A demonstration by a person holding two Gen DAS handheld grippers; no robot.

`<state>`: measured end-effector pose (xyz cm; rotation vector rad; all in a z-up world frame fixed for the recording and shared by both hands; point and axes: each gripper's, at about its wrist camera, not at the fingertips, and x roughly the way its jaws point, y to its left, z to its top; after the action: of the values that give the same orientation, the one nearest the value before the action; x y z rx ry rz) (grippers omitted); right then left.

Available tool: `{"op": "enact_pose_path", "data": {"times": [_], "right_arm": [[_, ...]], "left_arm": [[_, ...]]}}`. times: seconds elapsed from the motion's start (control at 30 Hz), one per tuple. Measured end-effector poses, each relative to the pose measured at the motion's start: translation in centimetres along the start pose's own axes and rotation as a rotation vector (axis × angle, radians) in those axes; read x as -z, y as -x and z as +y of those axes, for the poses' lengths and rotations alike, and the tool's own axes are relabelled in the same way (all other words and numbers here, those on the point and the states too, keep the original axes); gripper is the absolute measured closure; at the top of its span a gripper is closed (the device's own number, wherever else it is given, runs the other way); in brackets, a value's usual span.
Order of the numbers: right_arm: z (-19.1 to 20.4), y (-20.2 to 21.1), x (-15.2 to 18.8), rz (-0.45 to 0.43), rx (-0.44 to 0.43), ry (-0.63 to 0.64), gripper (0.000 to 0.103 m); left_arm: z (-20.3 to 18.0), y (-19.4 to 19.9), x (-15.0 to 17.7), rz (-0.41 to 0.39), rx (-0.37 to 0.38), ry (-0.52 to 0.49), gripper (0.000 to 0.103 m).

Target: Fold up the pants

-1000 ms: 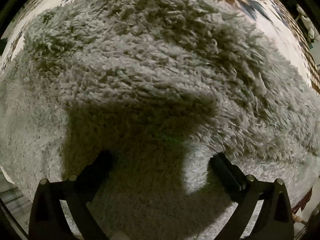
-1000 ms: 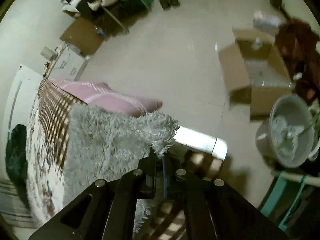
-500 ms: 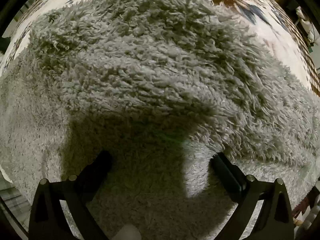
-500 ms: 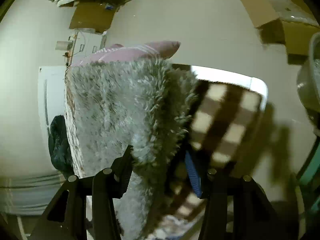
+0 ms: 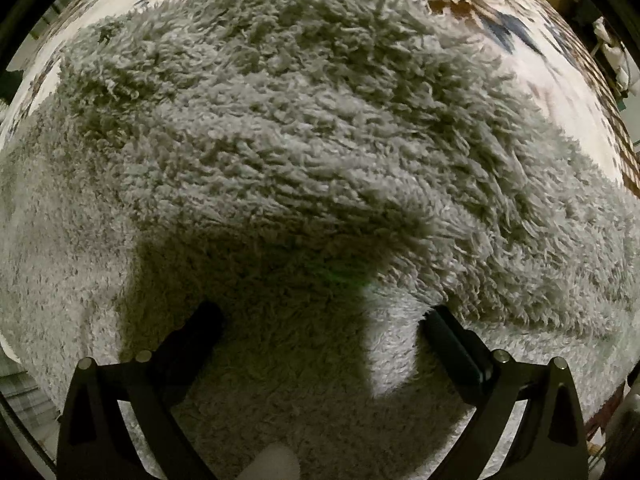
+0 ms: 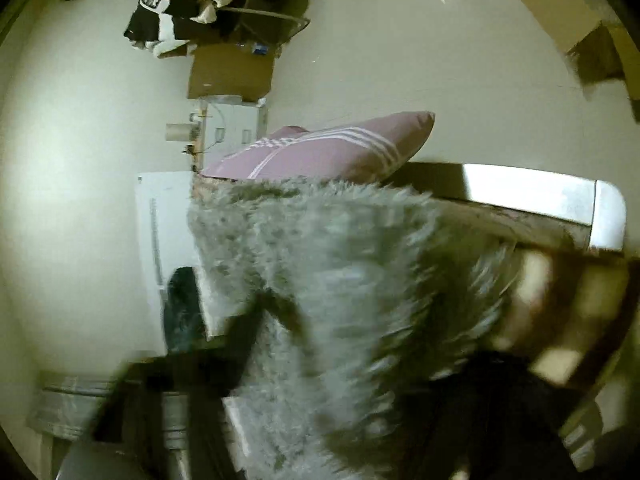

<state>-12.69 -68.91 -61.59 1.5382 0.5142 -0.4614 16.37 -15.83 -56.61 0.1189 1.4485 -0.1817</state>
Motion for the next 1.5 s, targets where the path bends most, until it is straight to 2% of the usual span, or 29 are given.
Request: {"op": "enact_pose_path", "data": {"times": [0.13, 0.3, 0.47, 0.6, 0.7, 0.77, 0.9, 1.03, 1.13, 1.2, 1.27, 1.33, 1.4, 1.5], "right_arm": [[4.7, 1.7, 1.7, -0.046, 0.055, 0.136, 0.087], [13.5, 4.4, 6.6, -0.048, 0.06, 0.372, 0.088], [22.1, 4.3, 14.4, 0.015, 0.022, 0.61, 0.088], [27.0, 0.5, 23.2, 0.133, -0.002, 0.791, 0.088], [28.4, -2.9, 29.6, 0.245, -0.018, 0.876, 0.088], [28.8, -5.8, 35.6, 0.327, -0.02, 0.966, 0.088], [27.7, -9.9, 45.1, 0.455, 0.004, 1.144, 0.088], [25.2, -12.9, 51.3, 0.524, 0.081, 1.311, 0.088], [22.9, -15.8, 52.2, 0.62, 0.202, 1.339, 0.084], [22.4, -16.1, 51.8, 0.692, 0.235, 1.3, 0.067], [22.6, -15.1, 50.5, 0.763, 0.216, 1.204, 0.032], [22.6, -13.3, 47.6, 0.795, 0.152, 1.076, 0.018], [23.0, -11.5, 44.7, 0.794, 0.132, 0.981, 0.012], [22.5, -8.3, 38.4, 0.698, 0.183, 0.861, 0.01]], "left_arm": [[0.7, 1.1, -0.2, 0.021, 0.045, 0.023, 0.0], [2.9, 4.4, 0.5, -0.014, 0.101, 0.099, 0.0], [7.6, 8.1, 2.3, -0.05, 0.138, 0.178, 0.0], [12.5, 10.4, 3.6, -0.06, 0.136, 0.242, 0.0], [16.5, 11.5, 4.5, -0.071, 0.121, 0.289, 0.0], [19.3, 12.1, 5.2, -0.08, 0.102, 0.317, 0.0], [23.6, 12.5, 5.8, -0.097, 0.084, 0.367, 0.0], [26.7, 12.7, 5.9, -0.116, 0.085, 0.404, 0.0], [27.4, 12.7, 5.0, -0.134, 0.114, 0.412, 0.0], [27.3, 13.2, 4.0, -0.152, 0.151, 0.407, 0.0], [26.8, 13.8, 2.9, -0.171, 0.193, 0.388, 0.0], [25.6, 14.7, 1.5, -0.196, 0.241, 0.351, 0.0], [24.1, 15.2, 0.0, -0.21, 0.271, 0.31, 0.0], [20.8, 14.6, -2.4, -0.202, 0.301, 0.213, 0.0]]}}
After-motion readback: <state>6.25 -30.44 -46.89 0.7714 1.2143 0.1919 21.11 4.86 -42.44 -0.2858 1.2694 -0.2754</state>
